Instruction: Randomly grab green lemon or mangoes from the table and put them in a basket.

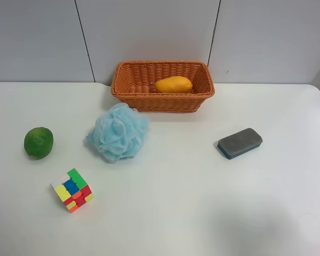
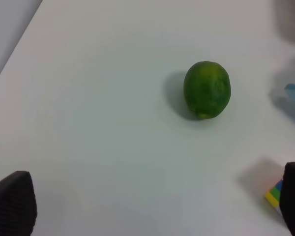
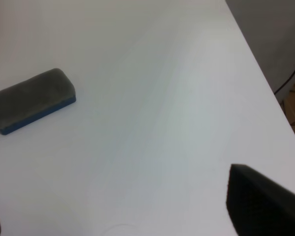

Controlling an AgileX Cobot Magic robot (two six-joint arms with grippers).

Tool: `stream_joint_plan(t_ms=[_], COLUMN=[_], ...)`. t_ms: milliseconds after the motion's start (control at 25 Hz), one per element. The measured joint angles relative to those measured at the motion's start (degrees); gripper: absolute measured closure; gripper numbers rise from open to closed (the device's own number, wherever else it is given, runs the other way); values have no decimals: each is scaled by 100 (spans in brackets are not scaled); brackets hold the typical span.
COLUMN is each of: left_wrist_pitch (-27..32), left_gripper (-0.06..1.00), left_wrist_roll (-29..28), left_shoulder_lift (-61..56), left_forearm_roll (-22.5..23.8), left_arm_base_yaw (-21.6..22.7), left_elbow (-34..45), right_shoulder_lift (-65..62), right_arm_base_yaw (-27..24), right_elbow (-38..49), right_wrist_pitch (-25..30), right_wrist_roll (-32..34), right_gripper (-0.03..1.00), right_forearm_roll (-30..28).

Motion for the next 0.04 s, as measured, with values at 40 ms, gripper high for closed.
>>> stream_joint_plan(t_ms=[40], left_wrist_pitch=[0], left_gripper=[-5], left_wrist_roll=[0], left_shoulder_lift=[0], left_forearm_roll=[0], left_arm_base_yaw=[0], left_elbow=[0], right_shoulder_lift=[0], right_arm_base_yaw=[0], right_elbow=[0], right_wrist_pitch=[0], right_wrist_roll=[0], right_gripper=[7], right_forearm_roll=[0])
